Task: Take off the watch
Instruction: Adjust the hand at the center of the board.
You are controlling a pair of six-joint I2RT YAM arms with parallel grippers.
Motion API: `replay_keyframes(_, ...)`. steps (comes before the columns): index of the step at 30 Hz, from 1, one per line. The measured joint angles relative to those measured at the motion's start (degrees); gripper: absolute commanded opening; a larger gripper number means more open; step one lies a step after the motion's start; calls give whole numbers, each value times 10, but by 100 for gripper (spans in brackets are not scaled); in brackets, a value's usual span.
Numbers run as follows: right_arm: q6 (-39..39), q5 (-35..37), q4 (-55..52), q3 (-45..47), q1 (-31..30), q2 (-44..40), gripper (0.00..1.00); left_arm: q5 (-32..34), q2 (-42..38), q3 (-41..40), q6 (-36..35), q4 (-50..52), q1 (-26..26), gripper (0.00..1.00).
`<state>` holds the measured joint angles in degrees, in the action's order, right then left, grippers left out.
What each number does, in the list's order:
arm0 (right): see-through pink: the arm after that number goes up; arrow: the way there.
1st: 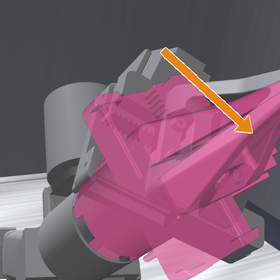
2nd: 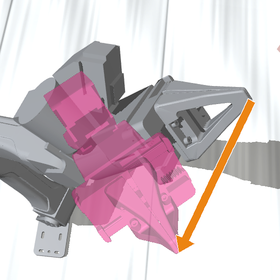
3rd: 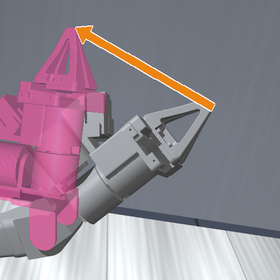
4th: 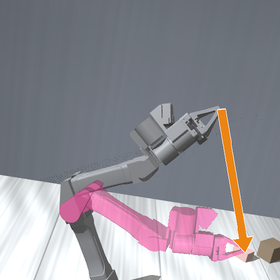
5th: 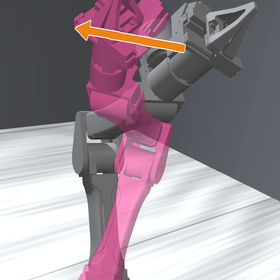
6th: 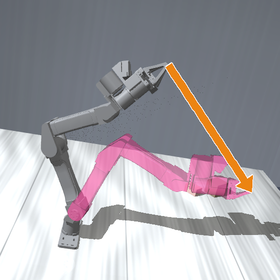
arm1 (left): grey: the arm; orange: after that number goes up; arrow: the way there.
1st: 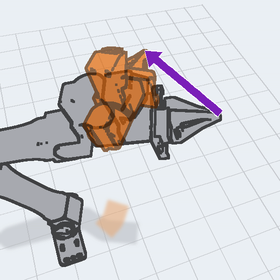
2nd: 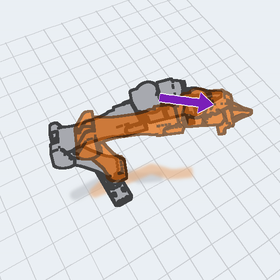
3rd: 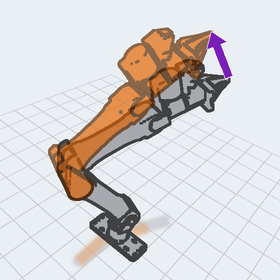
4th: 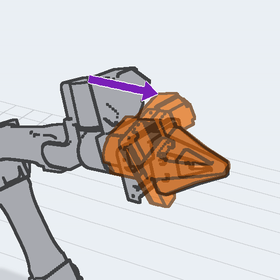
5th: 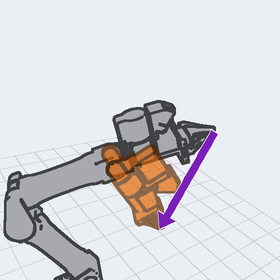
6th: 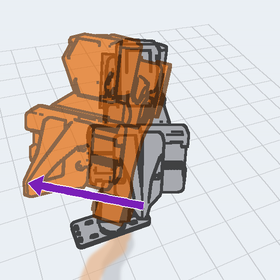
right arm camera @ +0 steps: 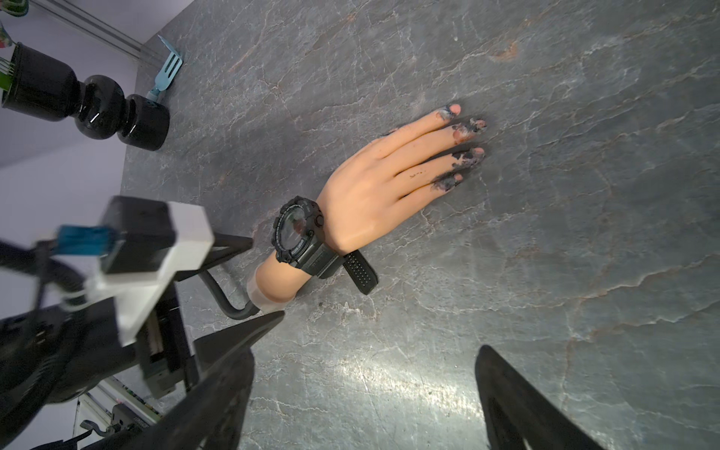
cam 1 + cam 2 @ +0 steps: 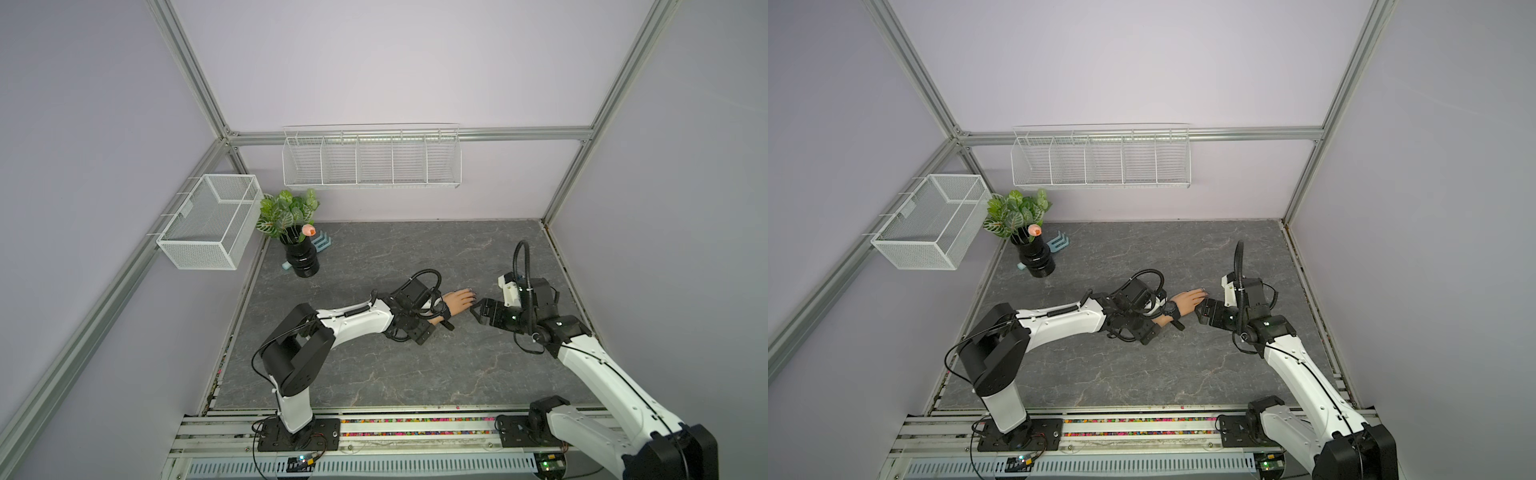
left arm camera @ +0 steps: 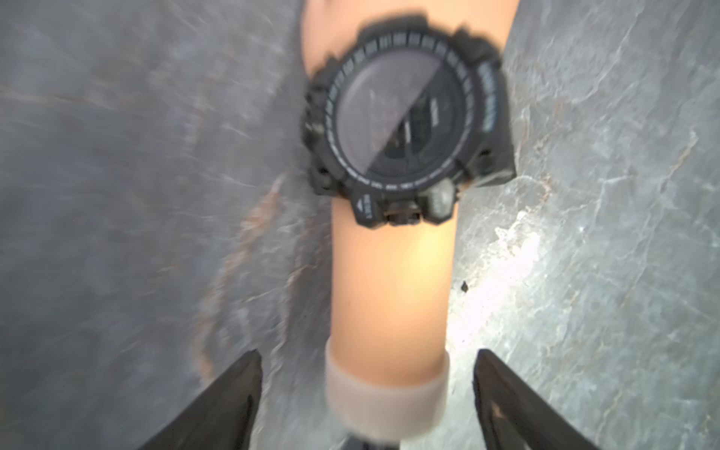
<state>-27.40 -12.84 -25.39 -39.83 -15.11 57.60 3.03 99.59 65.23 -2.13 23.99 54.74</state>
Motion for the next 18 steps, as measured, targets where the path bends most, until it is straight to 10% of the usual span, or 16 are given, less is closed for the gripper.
replay_keyframes(10,-1,7,15,0,0,0,89,249,5,87,15,64,134,73)
replay_keyframes(18,-2,15,15,0,0,-13,89,312,97,100,10,56,149,60)
